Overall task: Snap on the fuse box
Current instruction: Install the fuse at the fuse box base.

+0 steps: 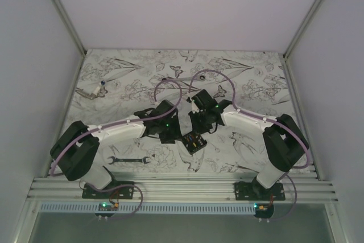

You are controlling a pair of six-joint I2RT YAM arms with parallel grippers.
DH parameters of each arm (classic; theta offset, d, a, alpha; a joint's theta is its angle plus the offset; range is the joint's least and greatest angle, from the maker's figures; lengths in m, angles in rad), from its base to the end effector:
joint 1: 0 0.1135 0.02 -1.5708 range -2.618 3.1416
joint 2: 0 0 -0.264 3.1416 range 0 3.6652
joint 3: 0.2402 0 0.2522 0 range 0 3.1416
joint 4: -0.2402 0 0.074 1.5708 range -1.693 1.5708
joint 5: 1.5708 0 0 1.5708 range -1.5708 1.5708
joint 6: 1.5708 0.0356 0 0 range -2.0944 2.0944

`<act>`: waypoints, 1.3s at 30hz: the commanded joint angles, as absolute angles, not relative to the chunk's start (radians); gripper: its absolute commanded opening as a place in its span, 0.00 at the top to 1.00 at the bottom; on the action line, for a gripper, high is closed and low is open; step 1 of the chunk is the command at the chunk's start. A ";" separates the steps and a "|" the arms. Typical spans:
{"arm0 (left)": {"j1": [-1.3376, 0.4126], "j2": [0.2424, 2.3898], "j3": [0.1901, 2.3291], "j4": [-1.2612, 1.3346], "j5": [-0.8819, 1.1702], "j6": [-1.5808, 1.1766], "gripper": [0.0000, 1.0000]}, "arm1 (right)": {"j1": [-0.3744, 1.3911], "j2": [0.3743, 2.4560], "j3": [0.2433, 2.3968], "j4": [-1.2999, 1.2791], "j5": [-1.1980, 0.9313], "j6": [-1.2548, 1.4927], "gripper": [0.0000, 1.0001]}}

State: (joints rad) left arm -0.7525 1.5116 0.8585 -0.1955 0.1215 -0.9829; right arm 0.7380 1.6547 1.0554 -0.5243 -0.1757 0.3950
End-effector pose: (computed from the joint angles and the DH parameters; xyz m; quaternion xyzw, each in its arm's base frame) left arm 0.2216 -0.2134 0.1938 -0.0860 0.9301 -0.3057 0.1847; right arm 0.2365 0.2235 0.1896 -0.1849 0.9538 0.1907 0.1405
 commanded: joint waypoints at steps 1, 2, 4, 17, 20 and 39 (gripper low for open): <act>-0.758 1.551 0.889 -0.195 0.158 -0.971 0.55 | 0.729 1.637 1.057 -0.490 -0.211 0.375 0.88; -0.759 1.558 0.892 -0.194 0.160 -0.971 0.56 | 0.728 1.641 1.057 -0.489 -0.212 0.375 0.88; -0.758 1.567 0.897 -0.192 0.164 -0.971 0.59 | 0.727 1.651 1.059 -0.488 -0.210 0.374 0.89; -0.758 1.617 0.926 -0.190 0.181 -0.974 0.69 | 0.723 1.693 1.041 -0.483 -0.225 0.374 0.89; -0.758 1.624 0.929 -0.190 0.181 -0.974 0.70 | 0.723 1.700 1.034 -0.489 -0.225 0.375 0.90; -0.758 1.687 0.951 -0.186 0.180 -0.982 0.81 | 0.723 1.818 0.983 -0.583 -0.058 0.381 1.00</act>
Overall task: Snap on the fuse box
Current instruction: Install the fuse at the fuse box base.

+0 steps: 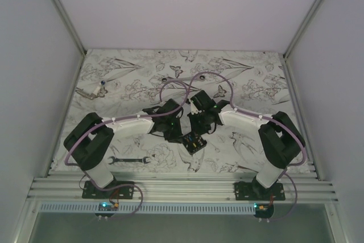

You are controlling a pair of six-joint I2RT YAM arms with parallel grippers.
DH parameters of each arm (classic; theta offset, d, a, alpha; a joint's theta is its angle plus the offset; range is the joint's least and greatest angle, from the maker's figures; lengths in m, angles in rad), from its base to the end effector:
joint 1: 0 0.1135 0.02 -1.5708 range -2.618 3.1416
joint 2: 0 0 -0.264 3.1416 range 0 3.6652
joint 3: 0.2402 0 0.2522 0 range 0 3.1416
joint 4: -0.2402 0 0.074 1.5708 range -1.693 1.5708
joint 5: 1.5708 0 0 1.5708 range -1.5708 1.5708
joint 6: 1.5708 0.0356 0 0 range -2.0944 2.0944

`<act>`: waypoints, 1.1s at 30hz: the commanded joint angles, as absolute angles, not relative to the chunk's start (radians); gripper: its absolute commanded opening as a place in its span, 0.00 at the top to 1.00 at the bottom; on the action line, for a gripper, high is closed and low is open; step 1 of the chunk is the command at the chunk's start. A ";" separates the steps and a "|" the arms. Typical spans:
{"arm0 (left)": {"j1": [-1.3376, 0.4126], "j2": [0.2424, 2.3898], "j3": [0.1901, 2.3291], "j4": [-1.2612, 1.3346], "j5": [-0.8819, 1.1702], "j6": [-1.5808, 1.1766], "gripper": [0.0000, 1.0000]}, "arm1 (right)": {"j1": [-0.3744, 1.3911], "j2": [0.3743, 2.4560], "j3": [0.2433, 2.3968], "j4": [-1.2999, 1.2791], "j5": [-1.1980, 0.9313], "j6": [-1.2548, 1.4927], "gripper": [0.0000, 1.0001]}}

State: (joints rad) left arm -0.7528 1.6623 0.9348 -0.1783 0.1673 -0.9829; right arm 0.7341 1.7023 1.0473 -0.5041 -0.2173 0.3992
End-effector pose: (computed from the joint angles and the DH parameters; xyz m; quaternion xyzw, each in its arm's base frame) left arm 0.2399 -0.2329 0.1724 -0.0810 0.9388 -0.2992 0.1500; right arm 0.2391 0.2261 0.1739 -0.1840 0.9558 0.1986 0.1145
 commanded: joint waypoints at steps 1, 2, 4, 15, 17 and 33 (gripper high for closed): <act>-0.758 1.687 0.951 -0.186 0.180 -0.981 0.81 | 0.723 1.825 0.977 -0.583 -0.045 0.382 1.00; -0.758 1.688 0.950 -0.185 0.179 -0.982 0.82 | 0.723 1.831 0.969 -0.584 -0.035 0.382 1.00; -0.759 1.687 0.947 -0.185 0.176 -0.981 0.82 | 0.722 1.848 0.959 -0.586 -0.012 0.382 1.00; -0.759 1.660 0.919 -0.186 0.157 -0.992 0.84 | 0.721 1.878 0.888 -0.611 0.093 0.394 1.00; -0.758 1.653 0.917 -0.185 0.155 -0.991 0.84 | 0.722 1.867 0.883 -0.616 0.096 0.397 1.00; -0.758 1.562 0.875 -0.187 0.142 -1.006 0.81 | 0.795 1.660 1.024 -0.517 -0.052 0.398 1.00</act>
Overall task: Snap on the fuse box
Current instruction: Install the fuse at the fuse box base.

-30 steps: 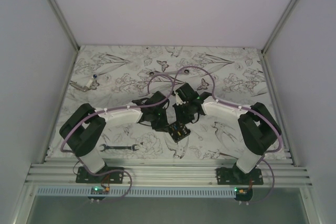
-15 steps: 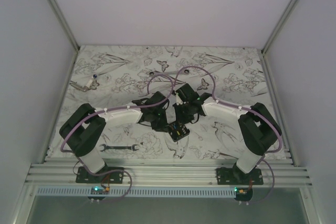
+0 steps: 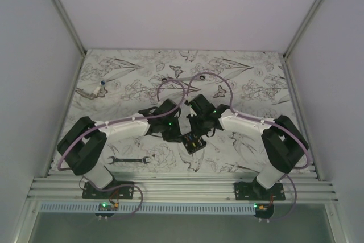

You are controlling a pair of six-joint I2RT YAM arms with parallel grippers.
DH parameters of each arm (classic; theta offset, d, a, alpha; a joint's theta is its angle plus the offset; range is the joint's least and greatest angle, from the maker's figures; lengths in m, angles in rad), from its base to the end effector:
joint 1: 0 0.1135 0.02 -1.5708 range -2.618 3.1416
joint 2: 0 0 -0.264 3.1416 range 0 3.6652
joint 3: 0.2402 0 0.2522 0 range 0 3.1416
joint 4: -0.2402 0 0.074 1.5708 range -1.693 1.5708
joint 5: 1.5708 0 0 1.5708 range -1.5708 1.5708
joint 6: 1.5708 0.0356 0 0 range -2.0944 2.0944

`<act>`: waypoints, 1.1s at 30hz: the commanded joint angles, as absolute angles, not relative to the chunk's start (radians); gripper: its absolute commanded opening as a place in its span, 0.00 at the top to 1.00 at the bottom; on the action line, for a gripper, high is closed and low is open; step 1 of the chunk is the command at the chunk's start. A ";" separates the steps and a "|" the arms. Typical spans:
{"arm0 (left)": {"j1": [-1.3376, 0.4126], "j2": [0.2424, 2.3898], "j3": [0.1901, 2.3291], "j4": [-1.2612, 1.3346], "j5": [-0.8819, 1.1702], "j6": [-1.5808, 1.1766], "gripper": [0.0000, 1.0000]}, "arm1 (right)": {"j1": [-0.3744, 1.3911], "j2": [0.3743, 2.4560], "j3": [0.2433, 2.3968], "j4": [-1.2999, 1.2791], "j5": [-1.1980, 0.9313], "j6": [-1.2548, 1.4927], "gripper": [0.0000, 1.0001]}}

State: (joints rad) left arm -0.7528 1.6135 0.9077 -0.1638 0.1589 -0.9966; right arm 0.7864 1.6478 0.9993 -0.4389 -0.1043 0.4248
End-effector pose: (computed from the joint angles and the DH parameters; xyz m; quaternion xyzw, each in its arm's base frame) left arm 0.2348 -0.2277 0.1806 -0.0868 0.9326 -0.3105 0.1623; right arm 0.2253 0.2310 0.1797 -0.1866 0.9516 0.1777 0.1677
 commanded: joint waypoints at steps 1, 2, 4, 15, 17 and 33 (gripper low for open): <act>-0.758 1.550 0.869 -0.187 0.139 -1.006 0.80 | 0.795 1.655 1.035 -0.512 -0.059 0.399 0.98; -0.758 1.538 0.862 -0.187 0.136 -1.006 0.80 | 0.795 1.649 1.046 -0.509 -0.065 0.402 0.96; -0.757 1.512 0.848 -0.188 0.125 -1.006 0.77 | 0.797 1.636 1.064 -0.499 -0.073 0.412 0.95; -0.743 1.411 0.800 -0.234 0.069 -0.993 0.69 | 0.805 1.574 1.115 -0.496 -0.101 0.412 0.76; -0.740 1.392 0.795 -0.248 0.059 -0.987 0.66 | 0.804 1.575 1.120 -0.516 -0.063 0.398 0.74; -0.698 1.341 0.762 -0.308 0.020 -0.965 0.59 | 0.770 1.598 1.050 -0.485 -0.120 0.351 0.76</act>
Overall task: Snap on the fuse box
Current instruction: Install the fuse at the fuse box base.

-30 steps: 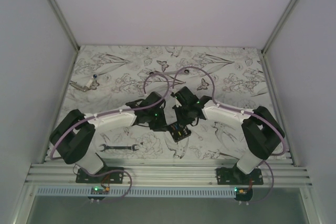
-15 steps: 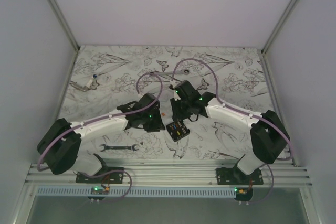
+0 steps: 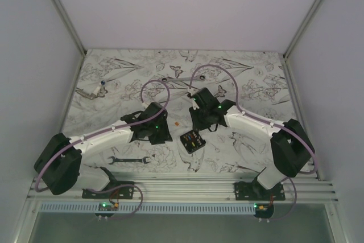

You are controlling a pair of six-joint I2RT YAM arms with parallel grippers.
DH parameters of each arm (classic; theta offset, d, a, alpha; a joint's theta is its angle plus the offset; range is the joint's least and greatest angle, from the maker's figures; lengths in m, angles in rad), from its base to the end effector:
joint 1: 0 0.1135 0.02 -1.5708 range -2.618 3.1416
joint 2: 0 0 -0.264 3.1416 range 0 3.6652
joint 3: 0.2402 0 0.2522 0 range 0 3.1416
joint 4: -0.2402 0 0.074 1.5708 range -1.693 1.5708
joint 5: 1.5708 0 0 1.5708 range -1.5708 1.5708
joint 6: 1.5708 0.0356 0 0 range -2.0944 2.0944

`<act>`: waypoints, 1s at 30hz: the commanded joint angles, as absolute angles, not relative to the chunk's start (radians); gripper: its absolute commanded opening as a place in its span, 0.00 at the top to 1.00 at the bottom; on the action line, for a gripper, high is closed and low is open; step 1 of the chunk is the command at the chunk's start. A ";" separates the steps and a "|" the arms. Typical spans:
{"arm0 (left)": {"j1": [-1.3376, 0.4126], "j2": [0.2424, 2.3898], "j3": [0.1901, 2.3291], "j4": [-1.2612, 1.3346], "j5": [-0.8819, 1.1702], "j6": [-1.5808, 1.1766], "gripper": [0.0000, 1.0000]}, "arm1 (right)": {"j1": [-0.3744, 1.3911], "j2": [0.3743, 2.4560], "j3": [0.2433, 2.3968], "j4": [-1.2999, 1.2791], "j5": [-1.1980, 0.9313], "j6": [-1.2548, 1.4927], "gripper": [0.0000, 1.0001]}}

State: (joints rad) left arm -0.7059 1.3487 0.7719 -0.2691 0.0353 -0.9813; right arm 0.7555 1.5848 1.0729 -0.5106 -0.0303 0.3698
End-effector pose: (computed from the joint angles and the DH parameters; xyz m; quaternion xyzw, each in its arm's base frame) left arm 0.2066 -0.1778 0.2057 -0.1221 0.9269 -0.2758 0.2233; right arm 0.2349 0.2228 0.2163 -0.1885 0.9439 0.1567 0.2212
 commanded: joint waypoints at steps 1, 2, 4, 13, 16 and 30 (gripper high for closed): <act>-0.697 1.345 0.762 -0.310 0.023 -0.964 0.59 | 0.771 1.602 1.045 -0.481 -0.132 0.354 0.78; -0.697 1.347 0.764 -0.310 0.024 -0.963 0.58 | 0.772 1.604 1.040 -0.478 -0.139 0.356 0.79; -0.697 1.349 0.765 -0.310 0.024 -0.963 0.58 | 0.772 1.609 1.033 -0.476 -0.144 0.360 0.82; -0.698 1.350 0.760 -0.311 0.019 -0.965 0.54 | 0.772 1.648 1.025 -0.439 -0.196 0.374 0.87; -0.698 1.348 0.760 -0.312 0.018 -0.964 0.52 | 0.772 1.658 1.027 -0.439 -0.197 0.374 0.88; -0.698 1.341 0.758 -0.316 0.017 -0.966 0.48 | 0.772 1.698 1.008 -0.493 -0.126 0.382 1.00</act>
